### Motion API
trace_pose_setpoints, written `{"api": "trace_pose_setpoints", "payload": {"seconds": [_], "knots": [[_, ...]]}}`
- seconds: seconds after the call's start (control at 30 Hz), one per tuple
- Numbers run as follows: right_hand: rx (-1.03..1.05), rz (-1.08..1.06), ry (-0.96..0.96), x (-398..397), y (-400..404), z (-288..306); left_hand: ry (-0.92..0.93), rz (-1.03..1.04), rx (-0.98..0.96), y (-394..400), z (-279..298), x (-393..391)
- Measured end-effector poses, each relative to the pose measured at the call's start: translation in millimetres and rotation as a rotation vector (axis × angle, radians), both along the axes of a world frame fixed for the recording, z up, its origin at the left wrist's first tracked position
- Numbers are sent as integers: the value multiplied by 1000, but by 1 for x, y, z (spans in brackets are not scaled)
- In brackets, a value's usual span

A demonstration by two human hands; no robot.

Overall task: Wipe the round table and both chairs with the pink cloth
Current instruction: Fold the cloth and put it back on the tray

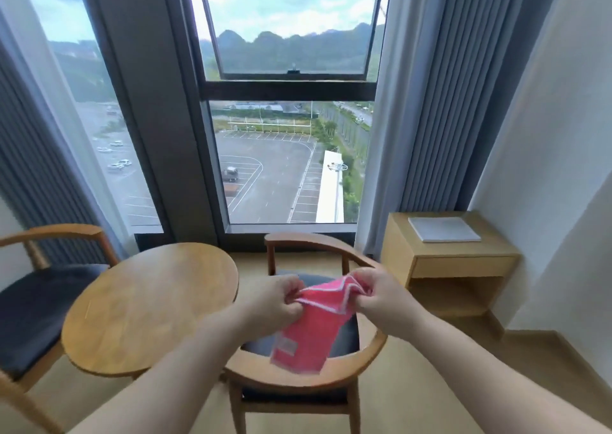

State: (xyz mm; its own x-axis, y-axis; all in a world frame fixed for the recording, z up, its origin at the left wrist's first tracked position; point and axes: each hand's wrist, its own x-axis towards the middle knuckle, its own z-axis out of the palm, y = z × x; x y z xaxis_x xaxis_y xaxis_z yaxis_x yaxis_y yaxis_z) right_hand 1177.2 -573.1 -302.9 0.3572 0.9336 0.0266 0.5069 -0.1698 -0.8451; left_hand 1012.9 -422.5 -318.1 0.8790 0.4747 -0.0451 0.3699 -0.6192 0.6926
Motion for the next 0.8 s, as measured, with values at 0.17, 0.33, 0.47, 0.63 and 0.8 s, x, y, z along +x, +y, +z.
{"api": "trace_pose_setpoints", "payload": {"seconds": [0.17, 0.33, 0.47, 0.63, 0.8], "knots": [[82, -52, -130, 44, -6, 134, 3, -48, 49, -21, 130, 43], [158, -47, -198, 76, 5, 197, -335, -118, 158, -34, 197, 97], [154, -113, -125, 111, 9, 213, -317, -104, 288, -19, 224, 136], [-40, -22, -16, 155, -3, 199, -351, -138, 417, 1, 236, 182], [-105, -159, -107, 206, -3, 176, -415, -119, 369, 12, 252, 242]]}}
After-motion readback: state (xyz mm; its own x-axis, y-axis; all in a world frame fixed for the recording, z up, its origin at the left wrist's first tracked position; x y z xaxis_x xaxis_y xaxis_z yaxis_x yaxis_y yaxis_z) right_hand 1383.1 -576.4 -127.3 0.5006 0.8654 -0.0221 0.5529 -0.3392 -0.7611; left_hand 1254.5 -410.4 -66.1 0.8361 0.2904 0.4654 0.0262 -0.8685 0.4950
